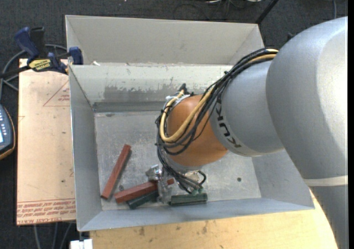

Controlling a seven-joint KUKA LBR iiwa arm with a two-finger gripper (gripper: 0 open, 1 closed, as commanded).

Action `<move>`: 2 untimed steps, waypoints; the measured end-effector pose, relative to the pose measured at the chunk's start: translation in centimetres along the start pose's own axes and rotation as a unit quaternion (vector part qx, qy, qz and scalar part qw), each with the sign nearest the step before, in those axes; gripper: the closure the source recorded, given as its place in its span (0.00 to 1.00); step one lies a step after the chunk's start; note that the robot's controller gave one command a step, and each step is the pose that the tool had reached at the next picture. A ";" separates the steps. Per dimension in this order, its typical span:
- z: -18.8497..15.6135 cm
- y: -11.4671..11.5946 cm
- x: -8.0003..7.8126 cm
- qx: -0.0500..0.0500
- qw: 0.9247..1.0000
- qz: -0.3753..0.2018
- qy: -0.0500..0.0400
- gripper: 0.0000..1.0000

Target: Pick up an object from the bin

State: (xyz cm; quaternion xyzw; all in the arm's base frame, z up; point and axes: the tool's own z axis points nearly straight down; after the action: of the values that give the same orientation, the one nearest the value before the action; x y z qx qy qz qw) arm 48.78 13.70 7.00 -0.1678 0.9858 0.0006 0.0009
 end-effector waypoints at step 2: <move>-13.9 -3.9 -1.9 0.000 1.000 -0.011 0.000 0.00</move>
Offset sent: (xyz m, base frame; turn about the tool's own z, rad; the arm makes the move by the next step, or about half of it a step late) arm 0.0300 -0.0314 0.1395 -0.0238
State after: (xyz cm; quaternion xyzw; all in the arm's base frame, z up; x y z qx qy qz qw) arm 51.86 10.59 20.94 -0.1783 0.9840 0.0005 0.0013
